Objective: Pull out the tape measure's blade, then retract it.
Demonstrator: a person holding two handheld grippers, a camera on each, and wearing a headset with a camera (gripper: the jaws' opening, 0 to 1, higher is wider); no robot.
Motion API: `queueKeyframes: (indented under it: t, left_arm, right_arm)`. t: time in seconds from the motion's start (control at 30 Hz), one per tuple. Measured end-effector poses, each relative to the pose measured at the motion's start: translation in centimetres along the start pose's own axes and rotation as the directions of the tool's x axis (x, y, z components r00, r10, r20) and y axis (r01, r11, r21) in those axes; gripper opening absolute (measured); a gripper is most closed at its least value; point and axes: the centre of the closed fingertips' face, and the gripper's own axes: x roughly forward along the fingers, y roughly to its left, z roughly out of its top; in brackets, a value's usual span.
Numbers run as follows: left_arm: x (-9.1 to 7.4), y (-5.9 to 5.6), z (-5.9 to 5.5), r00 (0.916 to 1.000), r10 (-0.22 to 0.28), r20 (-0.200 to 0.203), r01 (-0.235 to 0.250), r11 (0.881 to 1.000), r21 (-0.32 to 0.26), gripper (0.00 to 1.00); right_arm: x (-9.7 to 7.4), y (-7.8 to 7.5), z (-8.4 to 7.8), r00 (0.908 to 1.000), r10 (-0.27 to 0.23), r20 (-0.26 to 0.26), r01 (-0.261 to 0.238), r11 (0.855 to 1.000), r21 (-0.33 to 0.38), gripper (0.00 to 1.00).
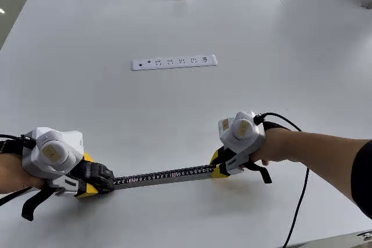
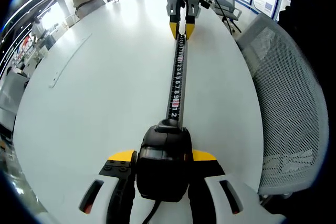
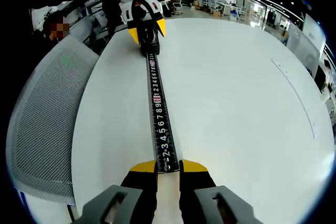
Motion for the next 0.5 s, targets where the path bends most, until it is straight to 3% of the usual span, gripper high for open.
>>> queueKeyframes:
  t: [0.1,0.2,0.4,0.5]
  left_arm:
    - [0.0,0.0,-0.2,0.9999,-0.005,-0.014,0.005,1.0,0.001,0.34]
    - [-0.1,0.2,-0.9,0.9985,-0.003,-0.055,0.003,1.0,-0.005,0.35]
    - [-0.6,0.3,-1.1,0.9988,0.003,-0.05,-0.004,1.0,-0.015,0.4]
    - [-0.8,0.3,-0.8,0.9996,-0.001,-0.027,-0.001,0.999,-0.041,0.46]
  right_arm:
    - [0.0,0.0,0.0,0.9999,-0.002,-0.011,0.002,1.0,-0.004,0.12]
    - [0.1,0.1,0.0,0.9989,-0.013,-0.044,0.011,0.999,-0.041,0.12]
    - [0.1,0.1,-0.1,0.9978,-0.031,-0.058,0.027,0.997,-0.076,0.13]
    - [0.0,0.2,-0.1,0.9969,-0.04,-0.067,0.033,0.995,-0.099,0.13]
